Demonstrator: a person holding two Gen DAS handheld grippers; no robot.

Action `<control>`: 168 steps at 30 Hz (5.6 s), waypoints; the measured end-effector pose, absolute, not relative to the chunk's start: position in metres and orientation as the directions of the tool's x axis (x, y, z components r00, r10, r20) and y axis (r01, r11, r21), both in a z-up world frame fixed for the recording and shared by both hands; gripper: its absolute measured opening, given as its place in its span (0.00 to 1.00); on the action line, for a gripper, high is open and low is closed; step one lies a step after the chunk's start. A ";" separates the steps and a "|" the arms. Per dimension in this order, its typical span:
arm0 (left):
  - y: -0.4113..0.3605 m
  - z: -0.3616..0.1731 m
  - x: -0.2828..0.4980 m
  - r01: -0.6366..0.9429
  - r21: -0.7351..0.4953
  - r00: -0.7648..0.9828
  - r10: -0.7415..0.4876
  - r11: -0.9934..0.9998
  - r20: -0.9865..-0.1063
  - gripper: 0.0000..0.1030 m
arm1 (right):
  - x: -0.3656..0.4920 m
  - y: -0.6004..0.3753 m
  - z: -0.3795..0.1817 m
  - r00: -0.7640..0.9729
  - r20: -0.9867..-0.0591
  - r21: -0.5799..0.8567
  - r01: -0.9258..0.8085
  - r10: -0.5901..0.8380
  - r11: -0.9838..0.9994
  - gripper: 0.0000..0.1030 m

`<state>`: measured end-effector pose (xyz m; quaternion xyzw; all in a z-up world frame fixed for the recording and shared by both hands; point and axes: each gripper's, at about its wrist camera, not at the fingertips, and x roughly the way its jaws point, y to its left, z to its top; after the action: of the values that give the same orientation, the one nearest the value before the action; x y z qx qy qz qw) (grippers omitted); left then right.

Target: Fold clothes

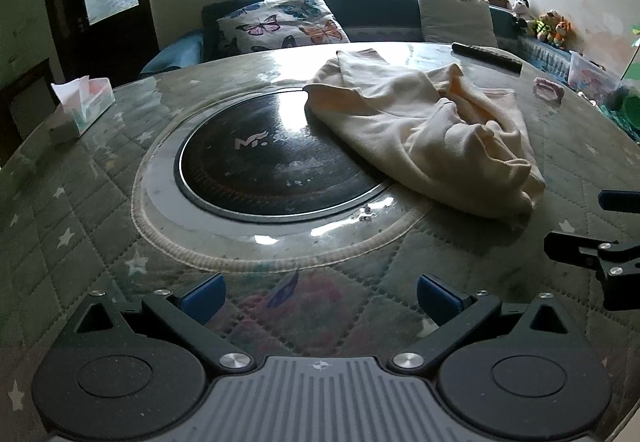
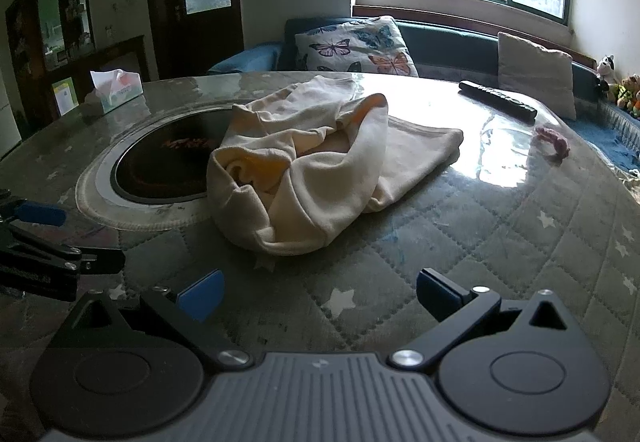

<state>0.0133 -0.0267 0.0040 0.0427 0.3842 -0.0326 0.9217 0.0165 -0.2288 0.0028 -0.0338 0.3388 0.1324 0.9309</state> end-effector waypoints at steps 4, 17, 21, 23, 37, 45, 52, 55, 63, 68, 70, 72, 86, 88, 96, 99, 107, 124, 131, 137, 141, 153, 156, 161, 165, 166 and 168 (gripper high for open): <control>-0.030 0.004 0.018 0.100 0.054 0.700 -0.032 0.994 -0.713 1.00 | 0.021 -0.228 0.004 0.736 -0.640 0.019 -0.272 0.221 0.962 1.00; -0.034 0.015 0.040 0.110 0.065 0.714 -0.034 0.992 -0.699 1.00 | 0.039 -0.235 0.016 0.761 -0.614 0.014 -0.258 0.212 0.966 1.00; -0.032 0.021 0.048 0.108 0.064 0.723 -0.034 0.992 -0.690 1.00 | 0.049 -0.237 0.023 0.772 -0.600 0.012 -0.254 0.210 0.967 1.00; -0.032 0.022 0.051 0.108 0.062 0.725 -0.037 0.992 -0.687 1.00 | 0.055 -0.238 0.027 0.778 -0.593 0.009 -0.252 0.208 0.968 1.00; -0.017 0.012 0.064 0.087 0.039 0.711 -0.035 0.995 -0.702 1.00 | 0.151 -0.254 0.028 0.757 -0.622 0.076 -0.196 0.200 0.978 0.79; -0.018 0.023 0.086 0.111 0.039 0.740 -0.056 0.993 -0.671 1.00 | 0.211 -0.252 0.012 0.716 -0.661 0.104 -0.209 0.225 0.972 0.55; -0.040 0.040 0.114 0.205 0.035 0.760 -0.137 0.978 -0.636 1.00 | 0.248 -0.256 -0.002 0.674 -0.687 0.181 -0.204 0.272 0.962 0.22; -0.056 0.046 0.125 0.256 0.046 0.763 -0.173 0.966 -0.622 1.00 | 0.249 -0.260 -0.002 0.671 -0.681 0.208 -0.206 0.292 0.956 0.07; -0.102 0.044 0.158 0.393 0.023 0.716 -0.291 0.919 -0.635 0.94 | 0.216 -0.281 0.023 0.750 -0.619 0.156 -0.176 0.235 0.972 0.04; -0.125 0.026 0.177 0.455 0.054 0.673 -0.304 0.889 -0.674 0.82 | 0.199 -0.305 0.033 0.777 -0.598 0.160 -0.128 0.199 0.979 0.04; -0.129 0.017 0.182 0.456 0.069 0.658 -0.284 0.887 -0.698 0.71 | 0.190 -0.315 0.035 0.784 -0.593 0.166 -0.104 0.184 0.981 0.04; -0.127 0.010 0.186 0.449 0.069 0.645 -0.270 0.891 -0.715 0.49 | 0.180 -0.324 0.037 0.793 -0.585 0.174 -0.083 0.170 0.981 0.04; -0.037 0.039 0.137 0.218 -0.065 0.721 -0.206 0.974 -0.661 0.02 | 0.099 -0.383 0.034 0.818 -0.570 0.276 0.096 0.083 0.956 0.04; -0.022 0.042 0.122 0.180 -0.092 0.726 -0.195 0.979 -0.659 0.01 | 0.088 -0.388 0.032 0.817 -0.572 0.283 0.118 0.068 0.952 0.04; 0.003 0.048 0.074 0.136 -0.132 0.723 -0.190 0.982 -0.665 0.01 | 0.057 -0.409 0.026 0.811 -0.585 0.286 0.203 0.003 0.936 0.04; -0.007 0.055 0.076 0.158 -0.127 0.724 -0.202 0.979 -0.660 0.04 | 0.047 -0.417 0.026 0.810 -0.586 0.276 0.233 -0.029 0.932 0.04; -0.077 0.069 0.121 0.306 -0.085 0.722 -0.289 0.948 -0.629 0.42 | 0.028 -0.425 0.019 0.793 -0.609 0.284 0.254 -0.031 0.925 0.06; -0.177 0.007 0.198 0.401 0.071 0.634 -0.220 0.913 -0.742 0.25 | 0.031 -0.433 0.014 0.772 -0.628 0.183 0.272 -0.100 0.945 0.35; -0.133 0.027 0.179 0.337 0.011 0.679 -0.236 0.941 -0.695 0.09 | 0.039 -0.433 0.022 0.789 -0.594 0.117 0.276 -0.155 0.954 0.43; -0.074 0.045 0.143 0.234 -0.054 0.716 -0.210 0.971 -0.666 0.08 | 0.028 -0.450 0.030 0.784 -0.581 0.128 0.353 -0.218 0.927 0.45; -0.035 0.046 0.111 0.156 -0.102 0.720 -0.184 0.982 -0.669 0.08 | 0.018 -0.456 0.036 0.784 -0.580 0.132 0.358 -0.220 0.924 0.45; 0.023 0.032 0.019 0.045 -0.160 0.684 -0.147 0.986 -0.715 0.12 | 0.016 -0.388 0.067 0.820 -0.550 0.160 -0.085 0.160 0.983 0.51; 0.024 0.037 0.014 0.048 -0.113 0.702 -0.114 0.992 -0.703 0.49 | 0.026 -0.355 0.061 0.785 -0.565 0.168 -0.192 0.254 0.967 0.60; 0.015 0.045 0.009 0.070 -0.005 0.763 -0.057 0.998 -0.644 0.86 | 0.038 -0.308 0.048 0.726 -0.594 0.170 -0.307 0.346 0.936 0.60; 0.007 0.046 0.018 0.087 0.047 0.777 -0.038 0.995 -0.628 0.95 | 0.046 -0.280 0.037 0.689 -0.620 0.153 -0.362 0.375 0.919 0.62; 0.005 0.047 0.022 0.093 0.054 0.781 -0.039 0.994 -0.624 0.97 | 0.047 -0.273 0.034 0.685 -0.627 0.139 -0.369 0.370 0.919 0.62; -0.002 0.049 0.031 0.103 0.072 0.790 -0.037 0.992 -0.612 0.98 | 0.049 -0.264 0.028 0.677 -0.640 0.116 -0.382 0.363 0.917 0.62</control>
<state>0.0309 -0.0021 0.0492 0.0507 0.3220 -0.0371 0.9447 0.0490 -0.2641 0.0275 -0.0136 0.3464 0.2032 0.9157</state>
